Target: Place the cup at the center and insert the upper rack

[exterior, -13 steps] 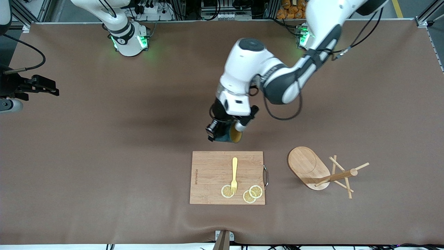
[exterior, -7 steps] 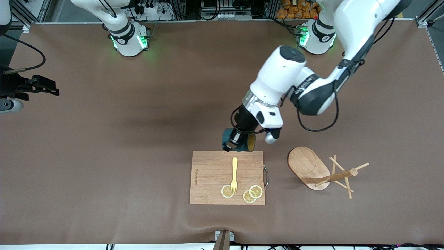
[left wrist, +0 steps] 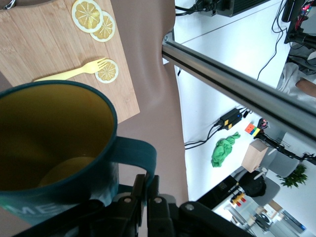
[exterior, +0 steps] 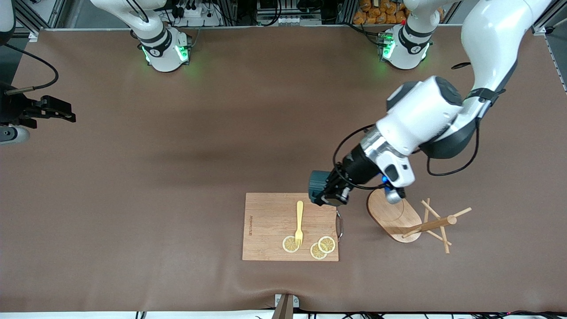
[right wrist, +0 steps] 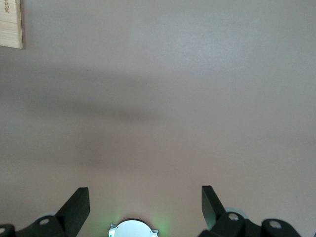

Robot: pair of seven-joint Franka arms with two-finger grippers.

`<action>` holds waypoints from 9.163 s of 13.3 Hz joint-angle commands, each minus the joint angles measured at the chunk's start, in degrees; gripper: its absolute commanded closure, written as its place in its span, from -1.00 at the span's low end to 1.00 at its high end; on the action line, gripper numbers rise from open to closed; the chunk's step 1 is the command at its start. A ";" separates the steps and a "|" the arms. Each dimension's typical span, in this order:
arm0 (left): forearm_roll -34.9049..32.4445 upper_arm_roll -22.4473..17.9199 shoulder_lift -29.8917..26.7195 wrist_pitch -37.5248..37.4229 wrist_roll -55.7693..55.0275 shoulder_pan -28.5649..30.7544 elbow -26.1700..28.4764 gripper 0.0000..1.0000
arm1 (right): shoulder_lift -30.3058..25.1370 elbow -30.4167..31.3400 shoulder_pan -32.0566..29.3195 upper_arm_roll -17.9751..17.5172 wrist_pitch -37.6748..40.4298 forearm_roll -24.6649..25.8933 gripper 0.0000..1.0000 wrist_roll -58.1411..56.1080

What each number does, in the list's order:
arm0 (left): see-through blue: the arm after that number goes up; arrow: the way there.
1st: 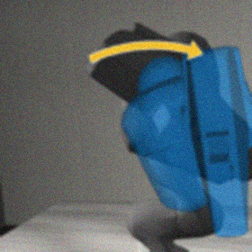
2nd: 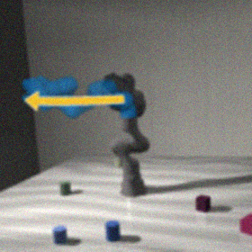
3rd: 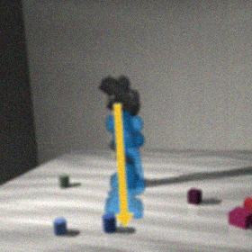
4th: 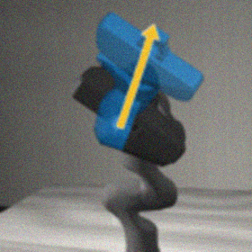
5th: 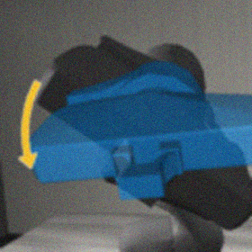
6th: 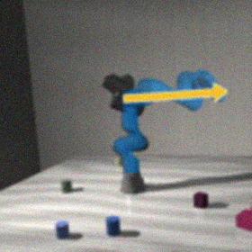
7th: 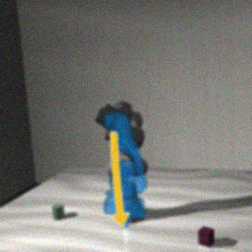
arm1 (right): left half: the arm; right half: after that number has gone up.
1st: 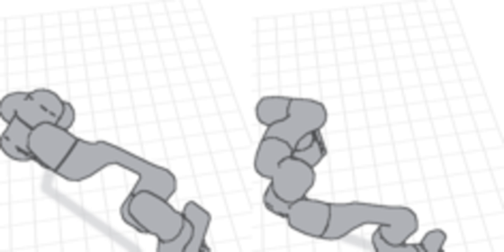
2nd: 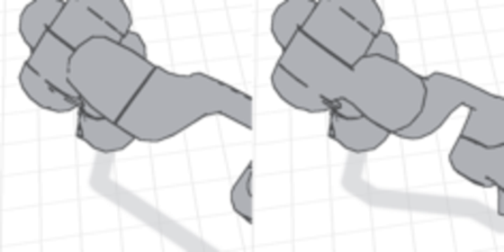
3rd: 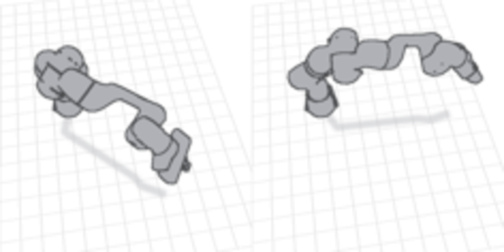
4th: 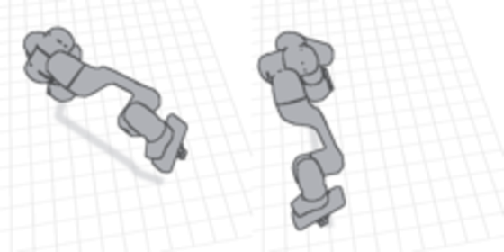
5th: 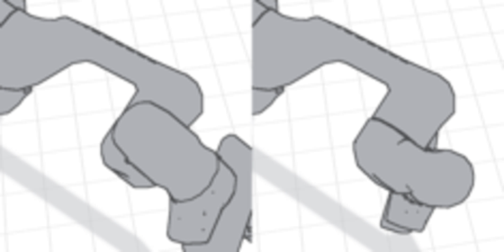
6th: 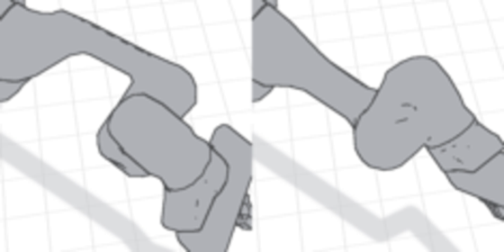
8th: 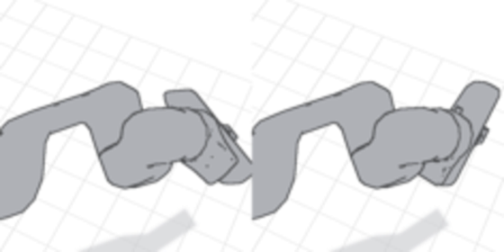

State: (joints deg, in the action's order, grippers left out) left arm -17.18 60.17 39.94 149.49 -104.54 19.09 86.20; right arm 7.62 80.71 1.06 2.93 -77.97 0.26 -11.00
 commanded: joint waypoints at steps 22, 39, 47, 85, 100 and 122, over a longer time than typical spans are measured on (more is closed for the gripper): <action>30.35 3.46 1.98 -12.02 39.40 18.35 2.30 1.00 | 0.11 -0.38 1.49 0.15 0.36 0.27 -1.00 0.28; 52.42 -3.21 3.13 -28.28 61.73 23.27 1.87 1.00 | -0.33 -2.22 2.28 0.14 0.01 0.54 -1.00 0.63; 53.65 -4.27 3.83 -29.69 64.81 24.32 1.69 1.00 | -0.33 -2.22 2.37 0.15 0.01 0.54 -1.00 0.71; 64.55 -8.49 8.31 -34.79 80.02 25.91 0.28 1.00 | -0.33 -3.01 2.46 0.15 -0.07 0.71 -1.00 0.63; 65.34 -9.98 10.25 -34.35 80.19 23.01 -3.23 1.00 | -0.33 -3.01 2.55 0.15 -0.34 0.71 -1.00 0.63; 67.01 -9.89 10.51 -34.00 78.17 22.48 -5.34 -1.00 | -0.24 -3.01 2.46 0.23 -0.86 0.98 -1.00 0.54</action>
State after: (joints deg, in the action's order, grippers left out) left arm 48.85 50.45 50.41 115.79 -25.88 41.91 81.74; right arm 7.68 78.06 3.05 2.88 -78.72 0.26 -10.99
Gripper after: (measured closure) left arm 0.000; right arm 0.000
